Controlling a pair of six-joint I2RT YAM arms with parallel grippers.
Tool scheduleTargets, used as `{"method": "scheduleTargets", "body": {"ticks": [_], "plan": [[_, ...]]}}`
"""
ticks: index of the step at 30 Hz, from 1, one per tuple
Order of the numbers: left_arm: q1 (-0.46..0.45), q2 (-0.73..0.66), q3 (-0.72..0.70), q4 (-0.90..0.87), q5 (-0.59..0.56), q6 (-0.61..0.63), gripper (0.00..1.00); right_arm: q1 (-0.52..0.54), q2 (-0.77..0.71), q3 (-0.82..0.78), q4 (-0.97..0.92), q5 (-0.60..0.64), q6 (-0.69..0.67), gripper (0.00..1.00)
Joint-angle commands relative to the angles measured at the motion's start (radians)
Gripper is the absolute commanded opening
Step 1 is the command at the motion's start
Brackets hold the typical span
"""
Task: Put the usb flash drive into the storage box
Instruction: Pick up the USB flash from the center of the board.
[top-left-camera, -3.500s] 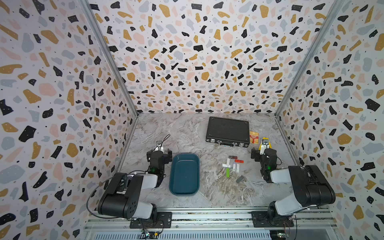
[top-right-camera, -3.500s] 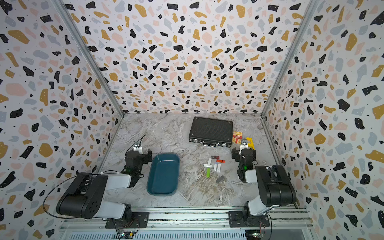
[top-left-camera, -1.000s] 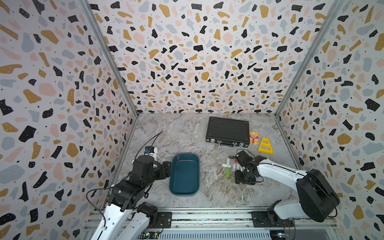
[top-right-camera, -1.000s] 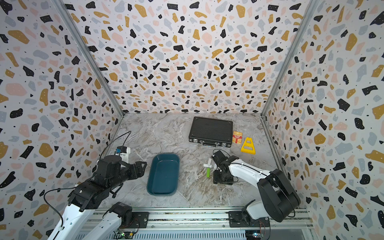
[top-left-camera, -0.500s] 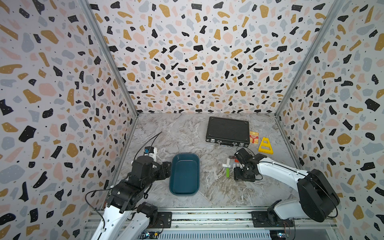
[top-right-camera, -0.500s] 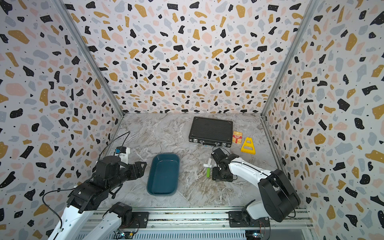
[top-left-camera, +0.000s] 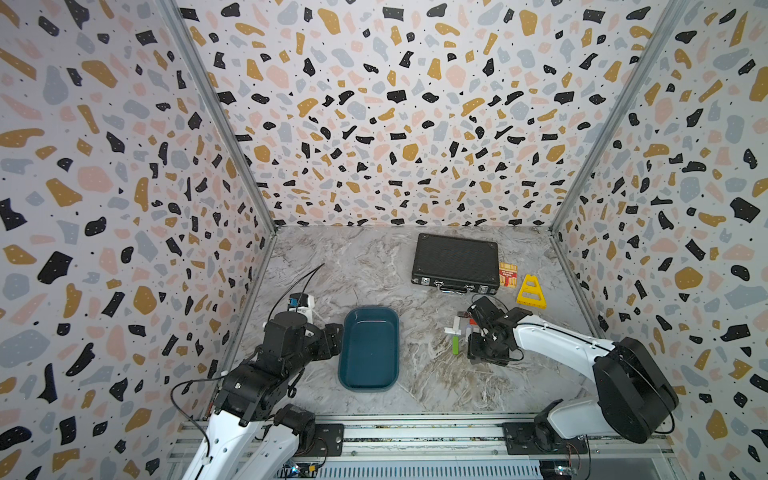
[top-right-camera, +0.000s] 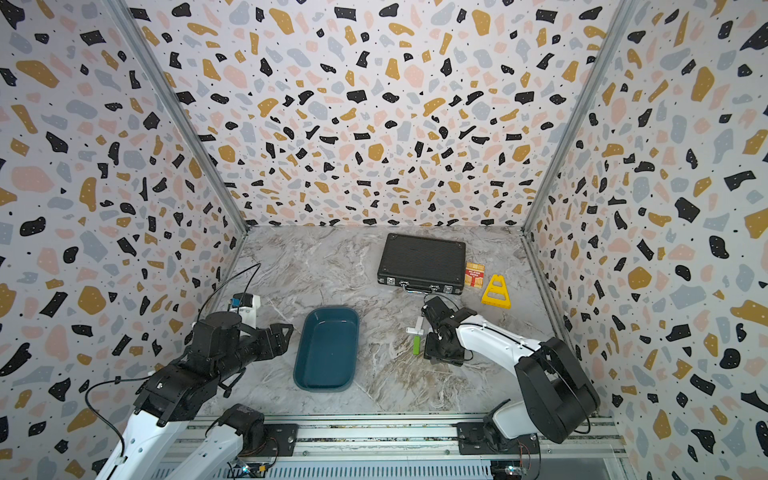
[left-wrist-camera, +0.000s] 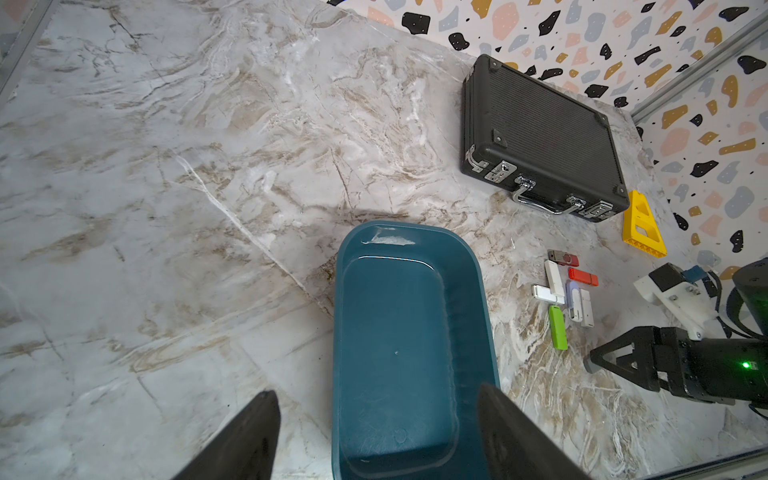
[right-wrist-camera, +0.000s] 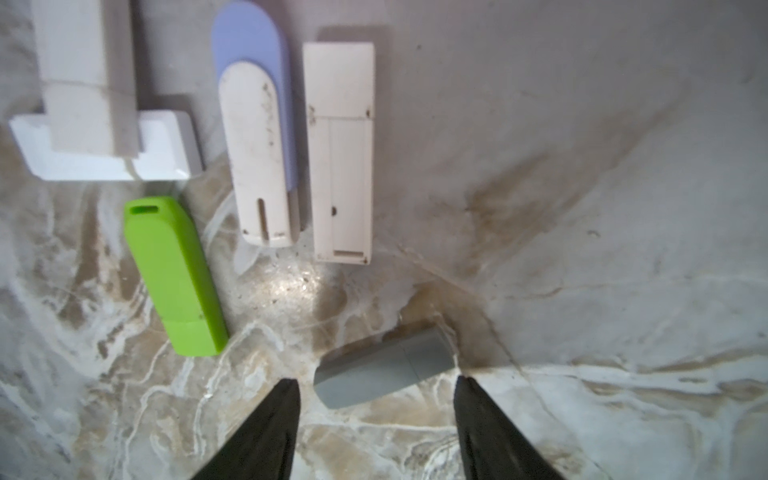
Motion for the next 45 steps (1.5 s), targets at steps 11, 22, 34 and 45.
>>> {"method": "scheduleTargets", "body": {"ticks": [11, 22, 34, 45], "plan": [[-0.009, 0.001, -0.013, 0.020, 0.006, 0.013, 0.78, 0.013, 0.062, 0.030, 0.013, 0.017, 0.099, 0.62], [-0.010, 0.003, -0.014, 0.022, 0.005, 0.013, 0.78, 0.018, 0.100, 0.034, 0.017, 0.019, 0.056, 0.41], [-0.017, -0.002, -0.012, 0.010, -0.063, -0.019, 0.81, 0.020, 0.041, 0.038, -0.007, 0.035, -0.048, 0.14], [-0.019, -0.005, 0.020, -0.022, -0.127, -0.034, 1.00, 0.097, -0.069, 0.255, -0.052, -0.071, -0.123, 0.12]]}}
